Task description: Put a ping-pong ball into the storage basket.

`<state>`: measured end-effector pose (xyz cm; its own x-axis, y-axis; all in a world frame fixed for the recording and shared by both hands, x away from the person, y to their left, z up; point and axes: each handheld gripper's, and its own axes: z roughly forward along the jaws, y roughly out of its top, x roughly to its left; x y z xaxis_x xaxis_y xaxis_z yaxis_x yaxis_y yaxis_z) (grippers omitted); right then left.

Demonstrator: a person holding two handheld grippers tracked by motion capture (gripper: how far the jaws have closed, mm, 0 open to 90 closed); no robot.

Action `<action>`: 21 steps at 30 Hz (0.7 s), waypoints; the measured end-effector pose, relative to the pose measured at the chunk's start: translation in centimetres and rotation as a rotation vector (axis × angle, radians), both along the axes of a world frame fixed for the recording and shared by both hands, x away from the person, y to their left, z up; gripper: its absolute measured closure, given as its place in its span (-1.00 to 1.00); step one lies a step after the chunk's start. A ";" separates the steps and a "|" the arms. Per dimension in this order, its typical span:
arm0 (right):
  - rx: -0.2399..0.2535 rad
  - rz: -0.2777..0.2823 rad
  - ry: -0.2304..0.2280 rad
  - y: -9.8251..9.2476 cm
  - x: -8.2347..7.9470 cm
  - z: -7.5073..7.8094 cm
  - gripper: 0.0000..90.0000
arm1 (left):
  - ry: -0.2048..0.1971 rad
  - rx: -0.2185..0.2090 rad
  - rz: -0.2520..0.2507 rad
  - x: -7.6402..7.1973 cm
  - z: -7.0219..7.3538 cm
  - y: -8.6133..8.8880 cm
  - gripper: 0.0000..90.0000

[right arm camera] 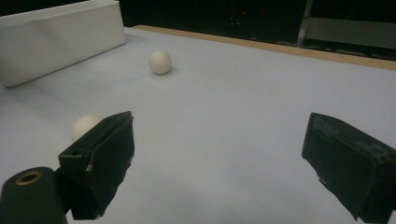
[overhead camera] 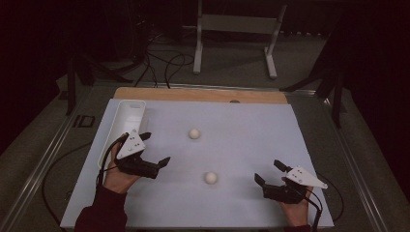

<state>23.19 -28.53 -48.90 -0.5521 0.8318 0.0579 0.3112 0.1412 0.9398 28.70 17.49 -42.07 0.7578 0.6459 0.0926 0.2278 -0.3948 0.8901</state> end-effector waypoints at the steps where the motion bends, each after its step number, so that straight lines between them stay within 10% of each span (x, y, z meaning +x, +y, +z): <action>1: 0.000 -0.002 0.000 0.0 0.0 0.0 -0.80 | 0.000 0.004 -0.005 0.1 0.1 -0.1 -0.99; 21: 0.006 -0.006 -0.004 -0.1 -0.1 0.0 -0.80 | 0.002 0.009 -0.068 1.1 0.0 -2.3 -0.99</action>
<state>23.11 -28.62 -48.90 -0.5472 0.8349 0.0602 0.3082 0.1341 0.9418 29.83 15.20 -42.08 0.8002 0.5919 0.0967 0.2018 -0.4175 0.8860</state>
